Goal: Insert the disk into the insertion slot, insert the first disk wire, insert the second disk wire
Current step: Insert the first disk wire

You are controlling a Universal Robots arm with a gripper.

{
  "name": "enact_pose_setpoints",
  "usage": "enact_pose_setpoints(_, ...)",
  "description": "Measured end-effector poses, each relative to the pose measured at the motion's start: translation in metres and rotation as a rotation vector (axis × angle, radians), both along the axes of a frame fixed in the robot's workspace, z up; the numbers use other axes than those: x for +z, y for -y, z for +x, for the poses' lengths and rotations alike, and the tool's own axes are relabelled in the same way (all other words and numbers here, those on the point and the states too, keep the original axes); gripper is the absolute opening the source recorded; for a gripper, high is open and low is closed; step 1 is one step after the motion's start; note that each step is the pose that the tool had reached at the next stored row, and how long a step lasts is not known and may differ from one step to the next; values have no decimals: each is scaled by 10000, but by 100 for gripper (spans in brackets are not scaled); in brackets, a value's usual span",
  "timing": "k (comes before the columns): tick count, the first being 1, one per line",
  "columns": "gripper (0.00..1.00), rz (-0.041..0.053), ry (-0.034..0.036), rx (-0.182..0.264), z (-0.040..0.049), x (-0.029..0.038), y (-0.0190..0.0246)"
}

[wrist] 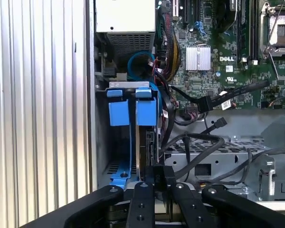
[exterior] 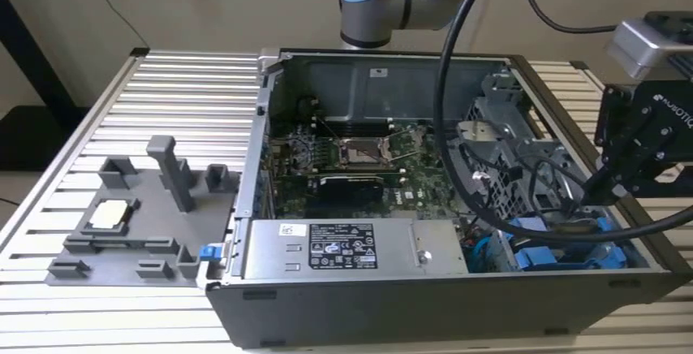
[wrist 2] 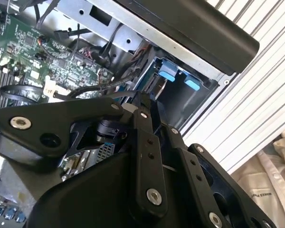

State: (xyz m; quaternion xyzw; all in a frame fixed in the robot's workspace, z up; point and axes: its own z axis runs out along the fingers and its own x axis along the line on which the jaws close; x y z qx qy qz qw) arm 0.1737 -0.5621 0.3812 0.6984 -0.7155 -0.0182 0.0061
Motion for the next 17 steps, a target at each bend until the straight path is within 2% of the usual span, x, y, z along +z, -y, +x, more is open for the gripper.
enact_pose_setpoints(6, 19, 6, 1, -14, 0, -6, 3)
enact_pose_setpoints(13, 19, 52, 58, -63, 0, -49, 60)
enact_pose_setpoints(17, 19, 75, 77, -93, 0, -74, 64)
